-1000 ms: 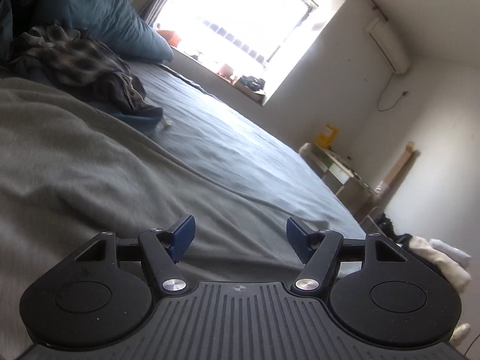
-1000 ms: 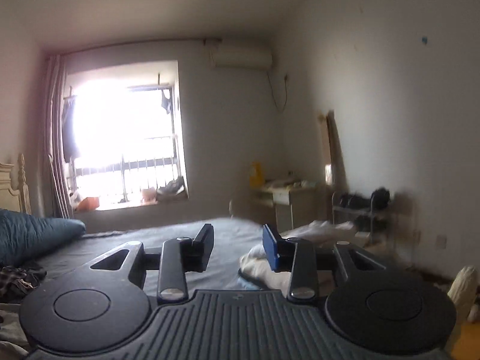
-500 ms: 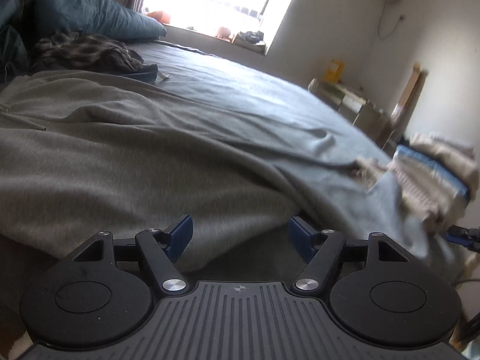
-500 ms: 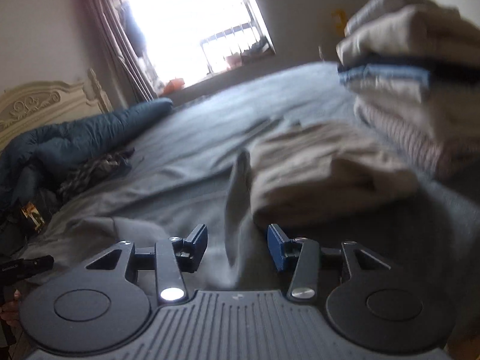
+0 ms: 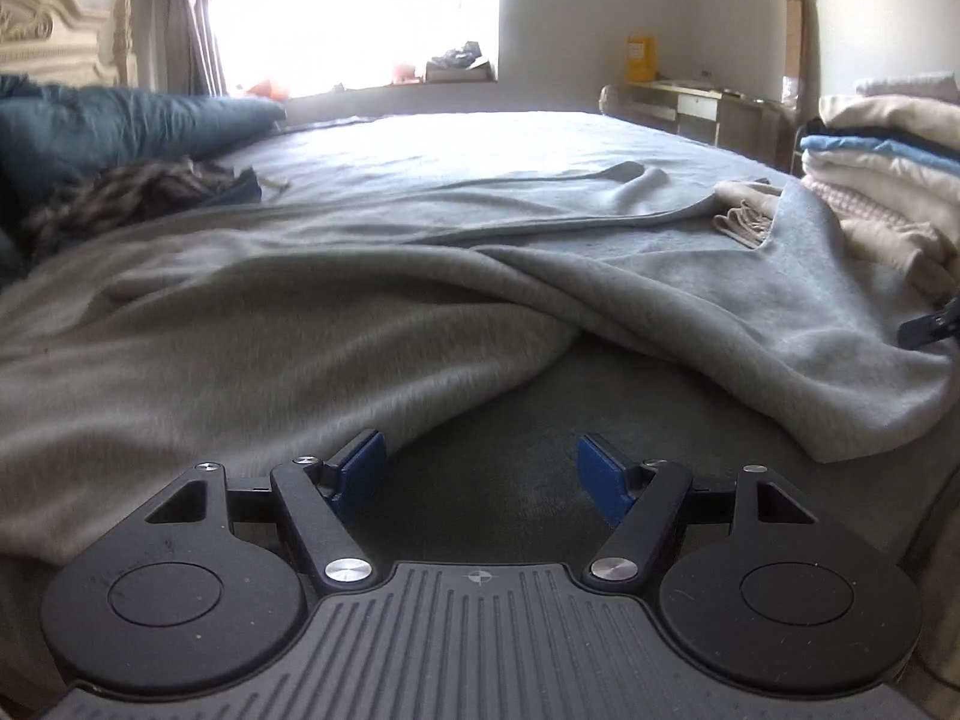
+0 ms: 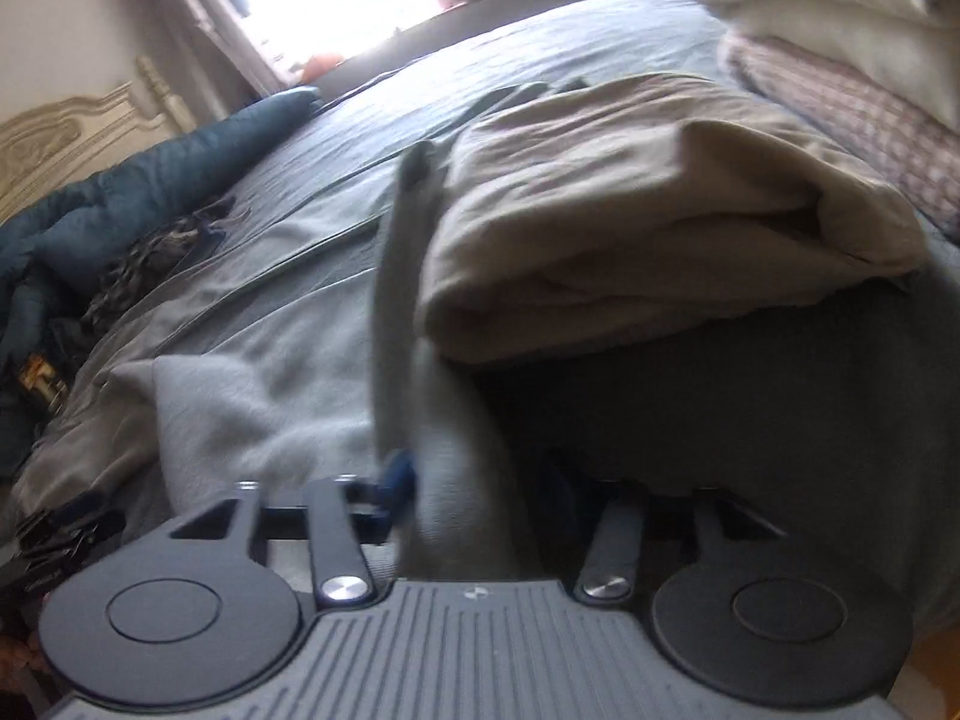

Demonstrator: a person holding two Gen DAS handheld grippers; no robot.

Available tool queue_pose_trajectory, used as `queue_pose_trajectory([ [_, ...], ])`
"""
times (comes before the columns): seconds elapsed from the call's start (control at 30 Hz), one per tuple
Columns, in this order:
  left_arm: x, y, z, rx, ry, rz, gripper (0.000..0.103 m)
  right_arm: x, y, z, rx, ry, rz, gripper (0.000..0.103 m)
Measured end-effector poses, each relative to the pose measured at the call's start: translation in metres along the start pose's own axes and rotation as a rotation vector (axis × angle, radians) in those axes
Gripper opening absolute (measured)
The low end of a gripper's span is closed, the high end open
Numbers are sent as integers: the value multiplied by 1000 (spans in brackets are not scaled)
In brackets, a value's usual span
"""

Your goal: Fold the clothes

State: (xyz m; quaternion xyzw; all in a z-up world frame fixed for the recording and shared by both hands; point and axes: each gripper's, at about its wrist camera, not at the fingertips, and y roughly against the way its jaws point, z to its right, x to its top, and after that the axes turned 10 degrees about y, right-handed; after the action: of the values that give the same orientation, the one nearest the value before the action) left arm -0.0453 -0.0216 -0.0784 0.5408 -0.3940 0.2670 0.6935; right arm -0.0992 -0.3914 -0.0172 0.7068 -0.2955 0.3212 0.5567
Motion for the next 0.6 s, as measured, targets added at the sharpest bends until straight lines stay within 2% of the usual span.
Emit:
queue_pose_trajectory([
  [0.03, 1, -2, 1, 7, -9, 4, 71, 6, 1, -5, -3, 31, 4, 13],
  [0.07, 1, -4, 2, 14, -19, 9, 71, 12, 3, -11, -5, 62, 9, 10],
  [0.27, 8, -18, 1, 16, -27, 3, 71, 49, 12, -43, -24, 247, 39, 9],
  [0.33, 10, -21, -1, 6, -27, -8, 71, 82, 21, -43, -61, 298, 81, 9],
  [0.4, 13, -22, -4, -12, -16, -22, 71, 114, 26, -37, -105, 328, 111, 9],
  [0.57, 16, -21, -11, -37, -10, -32, 71, 156, 22, -1, -176, 323, 98, 9],
  [0.6, 15, -21, -11, -39, -17, -33, 71, 155, 12, 9, -188, 305, 68, 9],
])
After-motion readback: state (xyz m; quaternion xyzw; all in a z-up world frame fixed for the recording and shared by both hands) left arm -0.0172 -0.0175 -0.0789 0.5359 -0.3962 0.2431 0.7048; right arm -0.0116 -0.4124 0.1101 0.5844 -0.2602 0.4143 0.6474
